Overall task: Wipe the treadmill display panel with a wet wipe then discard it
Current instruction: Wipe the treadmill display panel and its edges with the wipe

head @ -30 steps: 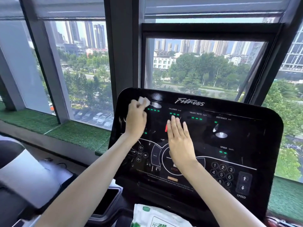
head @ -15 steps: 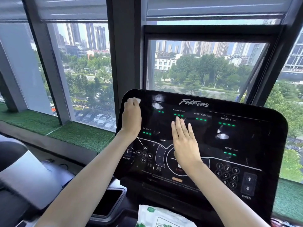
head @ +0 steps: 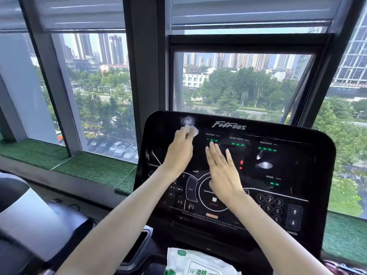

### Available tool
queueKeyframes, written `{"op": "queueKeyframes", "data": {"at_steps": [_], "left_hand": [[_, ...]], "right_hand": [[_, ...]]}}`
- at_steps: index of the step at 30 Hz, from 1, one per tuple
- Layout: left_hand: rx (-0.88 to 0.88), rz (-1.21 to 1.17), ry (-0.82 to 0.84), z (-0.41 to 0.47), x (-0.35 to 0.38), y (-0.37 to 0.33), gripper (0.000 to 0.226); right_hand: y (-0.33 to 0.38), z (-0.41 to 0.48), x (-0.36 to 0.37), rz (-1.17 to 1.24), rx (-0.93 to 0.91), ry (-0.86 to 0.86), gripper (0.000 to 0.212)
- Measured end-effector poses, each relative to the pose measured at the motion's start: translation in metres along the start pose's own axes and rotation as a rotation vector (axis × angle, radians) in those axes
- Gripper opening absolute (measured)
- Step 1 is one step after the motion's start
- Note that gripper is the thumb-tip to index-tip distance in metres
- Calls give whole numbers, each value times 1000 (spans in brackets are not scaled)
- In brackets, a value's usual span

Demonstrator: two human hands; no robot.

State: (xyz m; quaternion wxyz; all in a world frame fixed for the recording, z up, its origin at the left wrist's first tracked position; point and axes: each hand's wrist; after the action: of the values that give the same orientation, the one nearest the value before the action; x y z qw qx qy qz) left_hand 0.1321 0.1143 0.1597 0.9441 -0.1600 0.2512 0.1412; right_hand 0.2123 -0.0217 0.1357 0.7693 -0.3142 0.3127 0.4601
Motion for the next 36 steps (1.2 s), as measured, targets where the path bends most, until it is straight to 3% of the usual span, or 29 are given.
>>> {"op": "queueKeyframes", "data": {"at_steps": [1, 5, 6, 11, 12, 15, 16, 19, 21, 25, 26, 30, 31, 32, 34, 35, 36], "left_hand": [[-9, 5, 3, 1, -2, 10, 48], [-408, -20, -161, 5, -1, 27, 54], [-424, -21, -173, 5, 1, 17, 55], [50, -74, 8, -4, 14, -1, 58], [-2, -82, -3, -1, 12, 6, 58], [-414, -59, -127, 7, 6, 16, 61], [-418, -34, -129, 6, 5, 10, 62], [3, 16, 10, -10, 12, -10, 62], [94, -24, 52, -11, 10, -3, 61], [-457, -36, -124, 4, 7, 1, 60], [-450, -16, -126, 5, 8, -8, 60], [159, 50, 28, -9, 11, -33, 59], [202, 74, 35, -7, 9, -25, 61], [90, 58, 17, -5, 7, -19, 61], [-327, 12, -93, 1, 9, -6, 58], [-453, 20, -121, 3, 9, -11, 59], [-458, 56, -130, 4, 10, -20, 62]], "right_hand": [[-4, -4, -2, 37, 30, -12, 89], [-17, -21, -9, 116, 140, -5, 90], [-19, -24, -9, 133, 150, 3, 88], [-20, -25, -7, 83, 121, 57, 85], [-21, -26, -6, 73, 125, 55, 86], [-23, -28, 1, 3, 110, 54, 91], [-24, -28, 2, -15, 95, 60, 92], [-25, -29, 2, -73, 65, 67, 95], [-26, -29, 3, -88, 62, 68, 95], [-27, -29, 2, -86, 53, 66, 93], [-27, -30, 2, -86, 53, 65, 93], [-29, -30, 2, -59, 45, 31, 89], [-30, -30, 2, -62, 37, 30, 89], [-31, -30, 2, -61, 31, 33, 89], [-32, -30, 4, -45, 32, 27, 89], [-31, -30, 4, -35, 38, 23, 89], [-31, -30, 5, -29, 43, 21, 89]]}}
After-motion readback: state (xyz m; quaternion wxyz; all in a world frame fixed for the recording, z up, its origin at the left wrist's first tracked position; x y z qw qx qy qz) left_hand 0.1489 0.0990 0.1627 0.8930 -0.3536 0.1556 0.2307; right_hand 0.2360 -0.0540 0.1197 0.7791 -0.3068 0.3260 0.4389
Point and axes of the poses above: each hand's wrist, its own z-axis towards the middle knuckle, its own x-axis out of the palm, y = z × x, and after that the axes turned 6 degrees about -y, right-handed
